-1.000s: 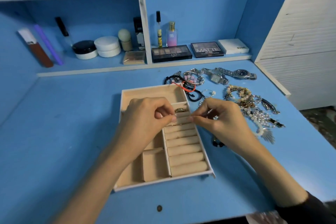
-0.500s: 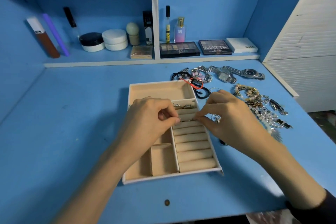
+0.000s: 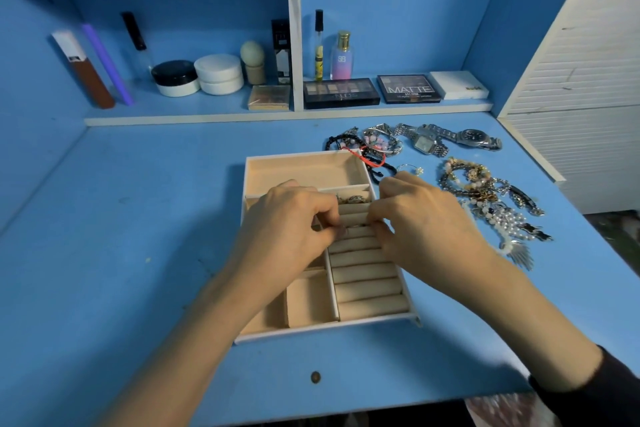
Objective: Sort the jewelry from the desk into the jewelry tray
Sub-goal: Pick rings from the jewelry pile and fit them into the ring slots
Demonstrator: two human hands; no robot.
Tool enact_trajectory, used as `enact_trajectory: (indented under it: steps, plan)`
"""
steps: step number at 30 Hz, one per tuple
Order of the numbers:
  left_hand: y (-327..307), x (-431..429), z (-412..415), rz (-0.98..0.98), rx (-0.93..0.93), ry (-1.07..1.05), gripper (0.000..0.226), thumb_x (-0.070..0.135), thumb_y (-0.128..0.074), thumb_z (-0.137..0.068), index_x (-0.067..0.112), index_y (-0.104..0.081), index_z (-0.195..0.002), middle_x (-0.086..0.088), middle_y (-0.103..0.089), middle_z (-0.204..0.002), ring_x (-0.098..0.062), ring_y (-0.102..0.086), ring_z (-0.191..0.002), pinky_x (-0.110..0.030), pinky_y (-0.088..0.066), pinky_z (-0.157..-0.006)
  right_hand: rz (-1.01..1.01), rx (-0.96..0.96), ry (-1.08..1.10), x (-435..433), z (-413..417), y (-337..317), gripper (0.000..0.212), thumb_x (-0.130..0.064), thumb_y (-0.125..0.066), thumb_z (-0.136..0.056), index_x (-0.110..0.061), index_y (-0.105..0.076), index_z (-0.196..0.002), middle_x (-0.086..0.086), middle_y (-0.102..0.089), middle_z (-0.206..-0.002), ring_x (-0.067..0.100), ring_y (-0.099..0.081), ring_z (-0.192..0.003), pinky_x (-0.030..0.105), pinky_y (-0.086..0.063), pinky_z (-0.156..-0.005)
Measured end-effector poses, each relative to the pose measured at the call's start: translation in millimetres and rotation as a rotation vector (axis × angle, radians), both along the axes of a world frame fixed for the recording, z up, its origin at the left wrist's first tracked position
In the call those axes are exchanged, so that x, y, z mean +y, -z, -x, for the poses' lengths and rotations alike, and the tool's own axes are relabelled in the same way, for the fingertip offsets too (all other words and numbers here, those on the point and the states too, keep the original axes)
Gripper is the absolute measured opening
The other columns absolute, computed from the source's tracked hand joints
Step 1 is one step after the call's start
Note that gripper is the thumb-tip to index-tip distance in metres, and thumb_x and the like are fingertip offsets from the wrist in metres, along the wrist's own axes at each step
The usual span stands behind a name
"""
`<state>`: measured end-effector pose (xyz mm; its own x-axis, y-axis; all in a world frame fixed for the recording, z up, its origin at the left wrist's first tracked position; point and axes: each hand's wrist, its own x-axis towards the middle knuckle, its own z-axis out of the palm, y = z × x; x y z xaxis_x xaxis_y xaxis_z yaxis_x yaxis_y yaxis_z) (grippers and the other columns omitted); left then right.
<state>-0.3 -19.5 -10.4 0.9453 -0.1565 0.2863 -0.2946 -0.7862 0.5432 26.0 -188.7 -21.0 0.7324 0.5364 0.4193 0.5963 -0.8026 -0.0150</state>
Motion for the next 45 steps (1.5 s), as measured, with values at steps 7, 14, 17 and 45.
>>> enact_trajectory:
  steps: [7,14,17,45]
  plan:
    - [0,1,4,-0.043,-0.006,0.029,0.011,0.026,-0.075,-0.073,0.025,-0.068,-0.065,0.018,-0.055,-0.064,-0.006,-0.047,-0.075,-0.035,-0.049,-0.066,-0.575,0.123,0.023,-17,-5,13,0.021,-0.028,-0.057,-0.085,-0.015,-0.072,-0.090,0.000,-0.056,-0.065,0.012,-0.051,-0.059,0.027,-0.043,-0.055]
    - [-2,7,5,-0.112,-0.008,0.073,0.010,0.024,-0.069,-0.080,0.027,-0.075,-0.087,0.019,-0.060,-0.075,-0.005,-0.043,-0.079,-0.032,-0.048,-0.070,-0.835,0.095,0.089,-24,-4,20,0.020,-0.024,-0.055,-0.092,-0.011,-0.070,-0.090,0.002,-0.062,-0.070,0.010,-0.052,-0.065,0.015,-0.037,-0.058]
    - [-3,8,7,-0.146,-0.006,0.086,0.017,0.017,-0.065,-0.082,0.028,-0.074,-0.091,0.020,-0.058,-0.078,-0.005,-0.042,-0.080,-0.033,-0.050,-0.072,-0.840,0.113,0.113,-26,-6,23,0.022,-0.027,-0.053,-0.093,-0.012,-0.070,-0.090,-0.002,-0.061,-0.069,0.008,-0.053,-0.065,0.014,-0.037,-0.058]
    - [-7,-17,-4,-0.147,0.036,0.055,0.018,0.024,-0.057,-0.086,0.034,-0.068,-0.096,0.027,-0.046,-0.069,0.000,-0.040,-0.074,-0.023,-0.040,-0.066,-1.037,0.338,0.202,-59,-11,8,0.011,-0.021,-0.059,-0.090,-0.025,-0.070,-0.089,0.019,-0.063,-0.079,0.036,-0.051,-0.070,0.042,-0.045,-0.063]
